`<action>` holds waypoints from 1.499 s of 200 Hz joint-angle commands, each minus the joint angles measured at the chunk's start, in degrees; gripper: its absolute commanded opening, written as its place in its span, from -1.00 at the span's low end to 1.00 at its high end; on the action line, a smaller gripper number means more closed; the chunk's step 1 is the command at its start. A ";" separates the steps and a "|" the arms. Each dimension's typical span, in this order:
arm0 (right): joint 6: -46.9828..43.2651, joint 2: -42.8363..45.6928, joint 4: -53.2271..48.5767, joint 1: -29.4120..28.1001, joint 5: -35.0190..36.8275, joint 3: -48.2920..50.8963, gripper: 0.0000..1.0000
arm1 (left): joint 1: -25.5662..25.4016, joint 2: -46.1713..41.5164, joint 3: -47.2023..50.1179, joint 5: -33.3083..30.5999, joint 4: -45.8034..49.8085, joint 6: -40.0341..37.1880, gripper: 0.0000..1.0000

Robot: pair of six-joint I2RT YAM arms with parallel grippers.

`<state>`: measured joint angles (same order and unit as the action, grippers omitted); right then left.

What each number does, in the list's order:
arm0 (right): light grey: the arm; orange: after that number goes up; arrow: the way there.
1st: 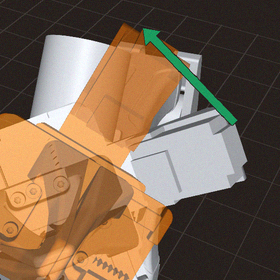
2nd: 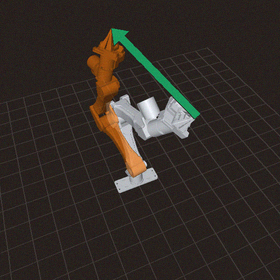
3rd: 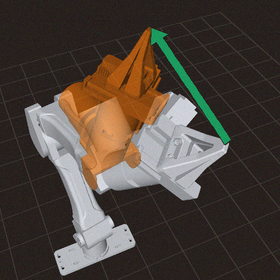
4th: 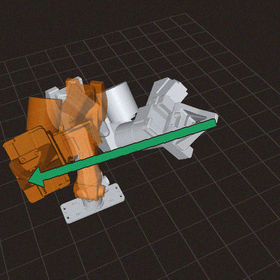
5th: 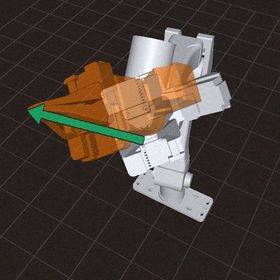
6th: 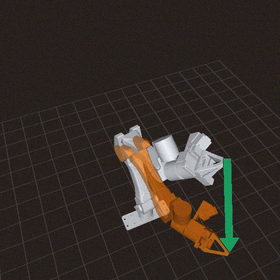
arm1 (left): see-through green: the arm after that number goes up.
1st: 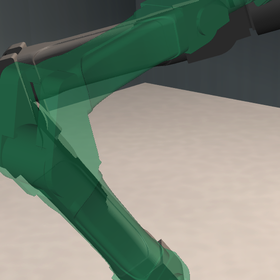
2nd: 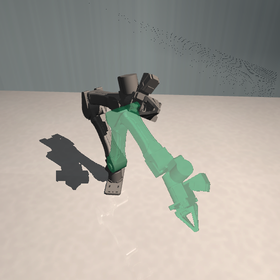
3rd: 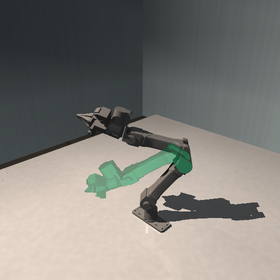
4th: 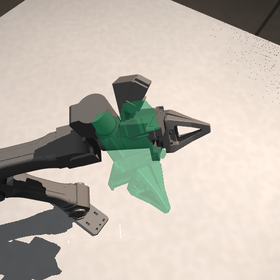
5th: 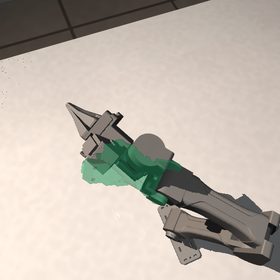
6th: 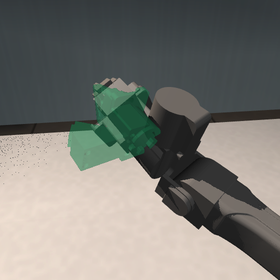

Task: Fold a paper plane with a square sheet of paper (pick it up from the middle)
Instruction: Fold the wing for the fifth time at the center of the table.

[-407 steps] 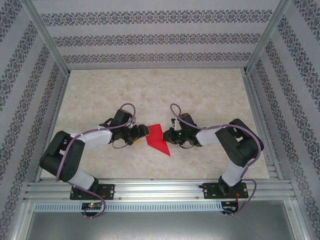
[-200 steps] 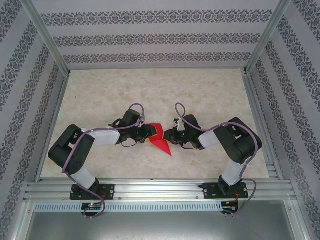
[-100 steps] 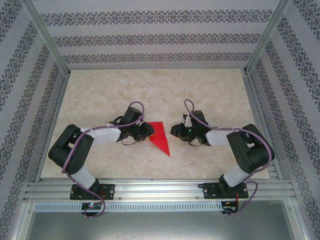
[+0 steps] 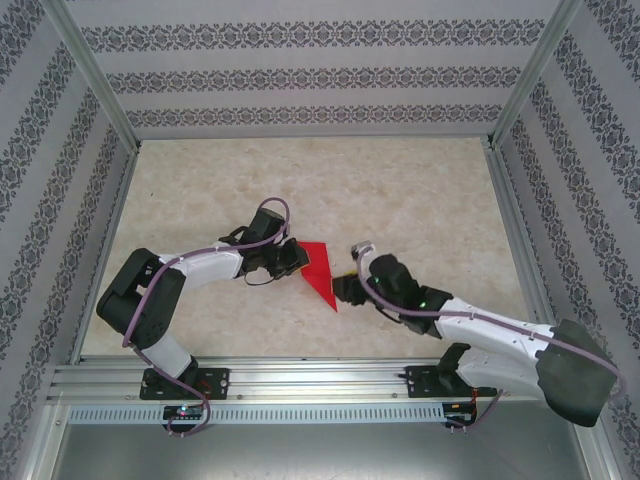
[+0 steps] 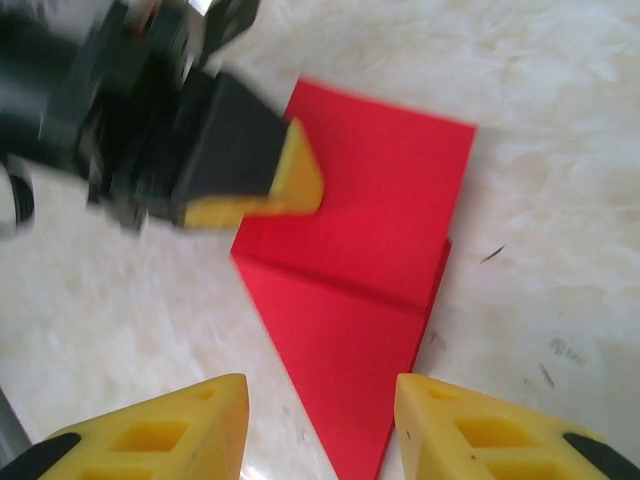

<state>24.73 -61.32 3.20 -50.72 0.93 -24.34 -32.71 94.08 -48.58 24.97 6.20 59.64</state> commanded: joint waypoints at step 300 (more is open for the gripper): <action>-26.09 -34.22 10.89 -19.43 41.42 -9.79 -0.78 | -0.51 2.27 -2.85 0.72 3.08 -0.99 -0.74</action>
<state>-1.63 -94.89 12.95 -69.41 40.07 -33.93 -32.71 96.09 -49.93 25.21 7.46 59.64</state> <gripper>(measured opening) 0.144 0.127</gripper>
